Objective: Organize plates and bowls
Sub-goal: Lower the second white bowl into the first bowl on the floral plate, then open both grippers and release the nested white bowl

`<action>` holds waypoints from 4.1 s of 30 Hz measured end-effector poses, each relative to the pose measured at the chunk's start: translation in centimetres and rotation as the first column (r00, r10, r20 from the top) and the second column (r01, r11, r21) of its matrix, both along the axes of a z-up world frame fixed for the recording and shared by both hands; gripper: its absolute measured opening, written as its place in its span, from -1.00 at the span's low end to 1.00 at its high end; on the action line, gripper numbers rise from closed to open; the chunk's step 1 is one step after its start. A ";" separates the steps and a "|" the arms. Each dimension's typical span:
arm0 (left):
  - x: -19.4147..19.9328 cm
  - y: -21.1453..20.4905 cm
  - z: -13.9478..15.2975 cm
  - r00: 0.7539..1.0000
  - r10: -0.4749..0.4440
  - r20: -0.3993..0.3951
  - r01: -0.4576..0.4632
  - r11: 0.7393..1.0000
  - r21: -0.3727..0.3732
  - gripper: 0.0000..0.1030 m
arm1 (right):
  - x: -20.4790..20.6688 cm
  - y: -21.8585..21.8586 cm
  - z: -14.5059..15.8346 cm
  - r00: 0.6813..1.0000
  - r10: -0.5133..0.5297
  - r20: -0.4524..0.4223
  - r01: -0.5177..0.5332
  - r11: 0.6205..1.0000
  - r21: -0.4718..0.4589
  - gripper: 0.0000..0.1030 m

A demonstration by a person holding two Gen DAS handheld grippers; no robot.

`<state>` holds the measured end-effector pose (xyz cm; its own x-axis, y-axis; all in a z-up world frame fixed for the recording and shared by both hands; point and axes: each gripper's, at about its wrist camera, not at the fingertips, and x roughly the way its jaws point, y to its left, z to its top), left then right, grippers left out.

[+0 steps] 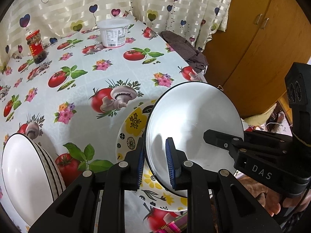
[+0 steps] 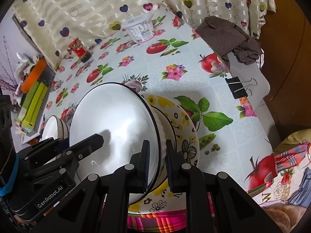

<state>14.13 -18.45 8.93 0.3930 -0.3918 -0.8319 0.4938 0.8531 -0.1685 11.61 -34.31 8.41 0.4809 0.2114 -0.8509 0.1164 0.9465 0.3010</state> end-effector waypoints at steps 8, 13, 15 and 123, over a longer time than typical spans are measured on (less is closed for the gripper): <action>0.0 -0.1 -0.2 1.000 0.000 0.009 0.000 1.000 0.005 -0.56 | -0.2 0.2 0.1 1.000 -0.008 0.016 0.008 1.000 -0.010 -0.65; 0.1 0.1 -0.3 1.000 0.000 0.007 0.000 1.000 -0.010 -0.56 | -0.3 0.7 0.2 1.000 0.001 0.031 0.000 0.999 -0.051 -0.65; 0.1 0.1 -0.4 1.000 -0.002 0.009 0.002 1.000 -0.011 -0.56 | -0.4 1.0 0.3 0.999 0.003 0.039 0.000 0.998 -0.069 -0.64; -2.6 5.1 1.7 0.982 0.111 0.150 -0.091 0.987 -0.136 -0.31 | -6.4 -3.2 1.9 0.941 -0.103 0.322 0.110 0.994 -0.004 0.19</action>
